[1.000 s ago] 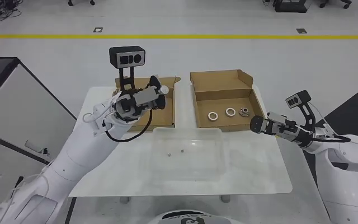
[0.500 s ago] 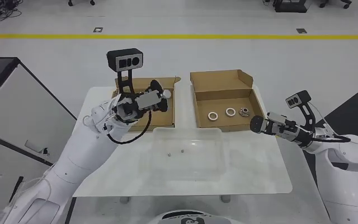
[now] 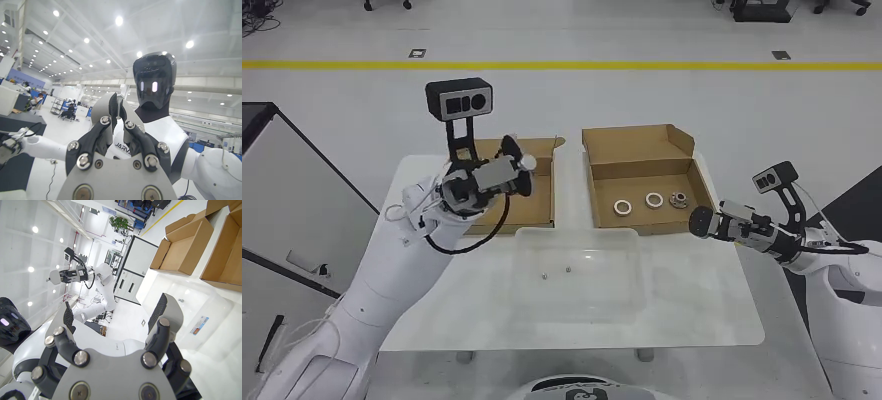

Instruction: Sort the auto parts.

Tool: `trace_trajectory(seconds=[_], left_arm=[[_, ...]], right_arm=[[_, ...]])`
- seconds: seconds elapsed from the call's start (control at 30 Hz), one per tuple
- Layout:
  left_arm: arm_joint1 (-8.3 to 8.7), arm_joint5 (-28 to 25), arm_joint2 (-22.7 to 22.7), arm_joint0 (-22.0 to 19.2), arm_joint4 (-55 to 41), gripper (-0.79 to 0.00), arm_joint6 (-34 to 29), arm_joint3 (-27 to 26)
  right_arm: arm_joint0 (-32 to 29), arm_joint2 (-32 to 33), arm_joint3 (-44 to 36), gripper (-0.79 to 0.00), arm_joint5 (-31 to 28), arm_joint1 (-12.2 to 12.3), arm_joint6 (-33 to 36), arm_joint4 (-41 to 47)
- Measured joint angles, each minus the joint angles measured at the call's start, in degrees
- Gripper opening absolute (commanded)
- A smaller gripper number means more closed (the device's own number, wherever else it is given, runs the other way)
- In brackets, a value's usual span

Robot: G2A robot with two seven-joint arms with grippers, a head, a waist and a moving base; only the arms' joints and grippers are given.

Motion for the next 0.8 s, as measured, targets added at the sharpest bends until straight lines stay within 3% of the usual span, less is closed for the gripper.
trace_trajectory(seconds=[0.1, 0.27, 0.57, 0.8], left_arm=[[0.06, 0.8, -0.9, 0.4, 5.8, -0.785, -0.8, 0.9], [-0.25, 0.8, -1.3, 1.3, 7.5, -0.785, -0.7, 0.6], [-1.62, 0.2, -0.6, 2.1, -2.6, -0.785, -0.2, -2.0], [-2.28, 0.9, -1.0, 2.7, -4.6, -0.785, -0.9, -1.6]], right_arm=[[0.0, 0.0, 0.0, 0.0, 0.0, 0.0, 0.0, 0.0], [0.0, 0.0, 0.0, 0.0, 0.0, 0.0, 0.0, 0.0], [0.0, 0.0, 0.0, 0.0, 0.0, 0.0, 0.0, 0.0], [0.0, 0.0, 0.0, 0.0, 0.0, 0.0, 0.0, 0.0]])
